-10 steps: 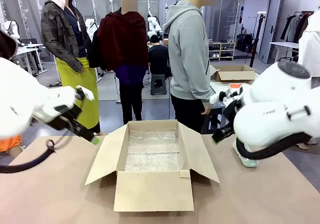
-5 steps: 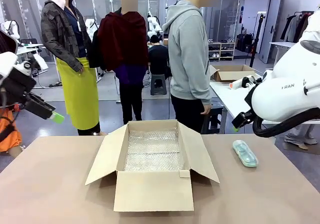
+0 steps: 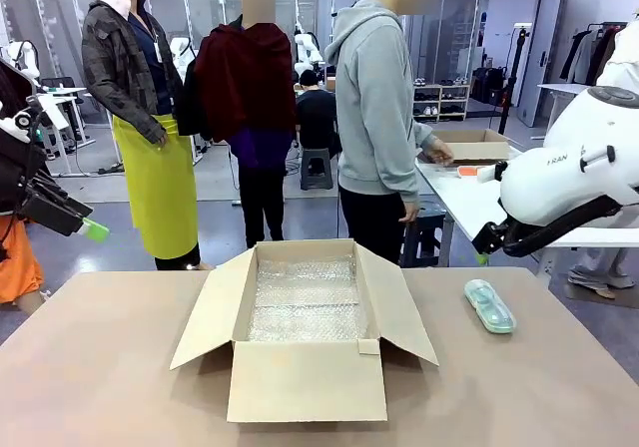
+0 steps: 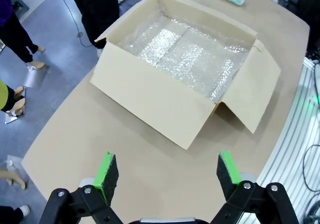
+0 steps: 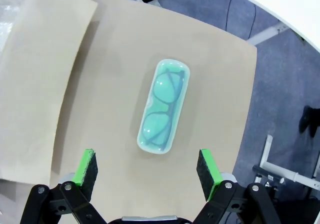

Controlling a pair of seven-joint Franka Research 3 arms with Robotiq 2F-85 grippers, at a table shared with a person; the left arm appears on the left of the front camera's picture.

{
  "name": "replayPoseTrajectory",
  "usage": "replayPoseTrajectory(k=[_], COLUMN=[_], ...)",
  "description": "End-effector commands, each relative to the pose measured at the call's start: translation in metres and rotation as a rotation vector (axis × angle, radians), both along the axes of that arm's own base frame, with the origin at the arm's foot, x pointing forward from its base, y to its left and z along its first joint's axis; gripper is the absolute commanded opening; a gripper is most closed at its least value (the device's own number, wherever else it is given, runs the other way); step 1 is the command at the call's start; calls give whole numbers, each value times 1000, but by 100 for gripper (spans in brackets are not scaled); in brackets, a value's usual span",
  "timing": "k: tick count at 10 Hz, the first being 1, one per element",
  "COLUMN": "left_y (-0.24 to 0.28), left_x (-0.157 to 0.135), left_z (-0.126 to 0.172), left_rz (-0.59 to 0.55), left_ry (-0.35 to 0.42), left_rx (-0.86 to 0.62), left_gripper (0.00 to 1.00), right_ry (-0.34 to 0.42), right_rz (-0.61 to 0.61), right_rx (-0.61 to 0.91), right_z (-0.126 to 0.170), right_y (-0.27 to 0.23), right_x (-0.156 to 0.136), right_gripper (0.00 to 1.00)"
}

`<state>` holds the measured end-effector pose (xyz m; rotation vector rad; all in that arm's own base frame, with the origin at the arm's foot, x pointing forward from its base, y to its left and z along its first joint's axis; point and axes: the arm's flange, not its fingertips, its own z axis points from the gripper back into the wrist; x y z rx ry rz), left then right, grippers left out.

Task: Pack the glasses set securely to prepare it for shipping.
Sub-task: Place the Glasses case inside the Package Box.

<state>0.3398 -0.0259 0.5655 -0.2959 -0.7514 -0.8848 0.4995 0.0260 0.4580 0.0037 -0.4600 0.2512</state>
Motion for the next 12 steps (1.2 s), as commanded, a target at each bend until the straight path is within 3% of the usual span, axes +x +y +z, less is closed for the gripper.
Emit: replayPoseTrajectory(k=[1, 5, 10, 11, 12], left_y=[0, 0, 0, 0, 0], left_x=[5, 5, 5, 5, 5], left_z=[0, 0, 0, 0, 0], left_rz=[-6, -6, -6, -6, -6], left_ry=[4, 4, 4, 4, 4], left_rx=[-2, -2, -2, -2, -2], left_gripper=[100, 100, 100, 100, 100], right_ry=[40, 94, 80, 135, 186], right_rz=[-60, -95, -62, 8, -13], right_rx=[-27, -39, -20, -19, -22], right_z=[-11, -42, -48, -39, -45], right_y=[2, -5, -9, -2, -2], right_x=[31, 66, 64, 66, 80], right_gripper=[100, 100, 100, 100, 100])
